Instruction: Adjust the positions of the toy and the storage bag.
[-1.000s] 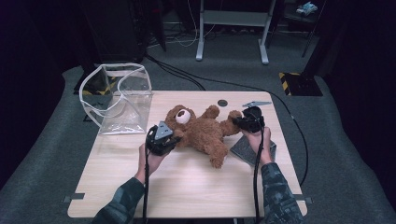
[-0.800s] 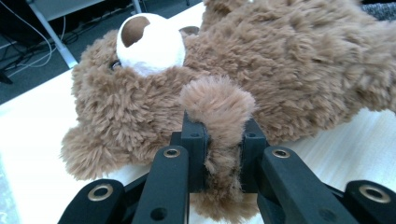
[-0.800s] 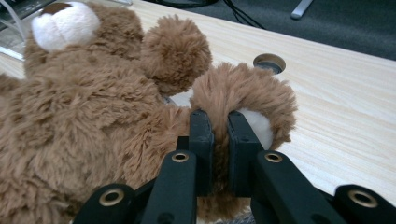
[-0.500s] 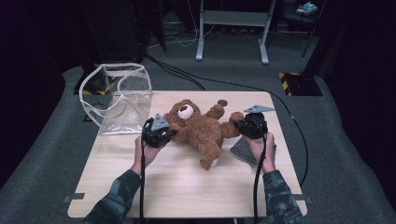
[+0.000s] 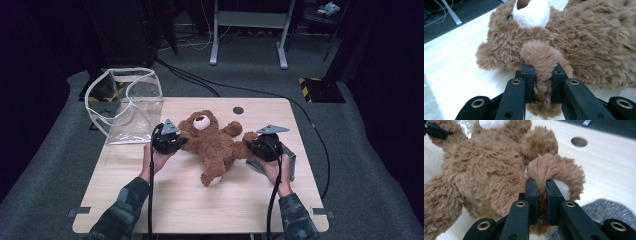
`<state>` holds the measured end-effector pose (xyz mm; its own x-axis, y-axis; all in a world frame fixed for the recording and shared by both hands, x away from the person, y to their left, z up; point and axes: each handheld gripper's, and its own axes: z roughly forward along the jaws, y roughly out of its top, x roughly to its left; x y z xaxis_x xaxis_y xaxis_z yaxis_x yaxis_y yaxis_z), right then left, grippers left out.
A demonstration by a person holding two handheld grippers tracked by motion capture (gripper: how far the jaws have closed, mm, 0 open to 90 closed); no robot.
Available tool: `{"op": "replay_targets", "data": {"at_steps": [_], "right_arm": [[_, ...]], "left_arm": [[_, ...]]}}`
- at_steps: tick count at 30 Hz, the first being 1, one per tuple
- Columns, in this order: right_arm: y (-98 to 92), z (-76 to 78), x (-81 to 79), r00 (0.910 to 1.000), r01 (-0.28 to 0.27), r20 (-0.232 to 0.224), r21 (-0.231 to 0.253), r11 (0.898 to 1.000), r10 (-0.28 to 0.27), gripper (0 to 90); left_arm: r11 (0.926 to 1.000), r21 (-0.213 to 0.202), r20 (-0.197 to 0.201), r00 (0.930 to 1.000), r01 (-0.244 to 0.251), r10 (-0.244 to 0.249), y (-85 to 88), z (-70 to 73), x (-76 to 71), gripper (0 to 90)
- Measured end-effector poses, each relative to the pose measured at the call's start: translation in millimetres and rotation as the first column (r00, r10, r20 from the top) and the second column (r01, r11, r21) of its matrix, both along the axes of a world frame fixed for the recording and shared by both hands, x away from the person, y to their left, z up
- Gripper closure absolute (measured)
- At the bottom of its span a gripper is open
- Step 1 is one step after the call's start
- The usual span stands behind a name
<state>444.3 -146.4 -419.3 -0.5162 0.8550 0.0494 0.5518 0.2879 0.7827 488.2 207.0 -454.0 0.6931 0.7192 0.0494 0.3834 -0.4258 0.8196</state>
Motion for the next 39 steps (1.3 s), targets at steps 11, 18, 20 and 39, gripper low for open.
{"op": "replay_targets", "data": {"at_steps": [11,18,20,39], "right_arm": [[-4.0,-12.5,8.4,0.9941,-0.058,-0.091,0.002,0.998,0.058,56.7],[-13.3,1.9,29.0,0.9909,-0.067,-0.117,-0.001,0.998,0.066,21.7],[-12.0,3.5,36.7,0.9903,-0.072,-0.120,-0.005,0.997,0.070,16.3],[41.4,3.9,98.0,0.9732,-0.159,-0.174,-0.042,0.986,0.150,31.9]], "left_arm": [[0.9995,-0.026,-0.080,0.9966,-0.020,0.018,4.9,-7.8,4.8,58.4],[0.9954,-0.084,-0.143,0.9891,-0.046,0.034,4.2,-11.2,1.7,30.4],[0.9964,-0.073,-0.138,0.9899,-0.044,0.034,0.7,-10.8,-0.1,28.9],[0.9941,-0.085,-0.214,0.9756,-0.067,0.048,4.0,-25.7,-1.6,54.4]]}}
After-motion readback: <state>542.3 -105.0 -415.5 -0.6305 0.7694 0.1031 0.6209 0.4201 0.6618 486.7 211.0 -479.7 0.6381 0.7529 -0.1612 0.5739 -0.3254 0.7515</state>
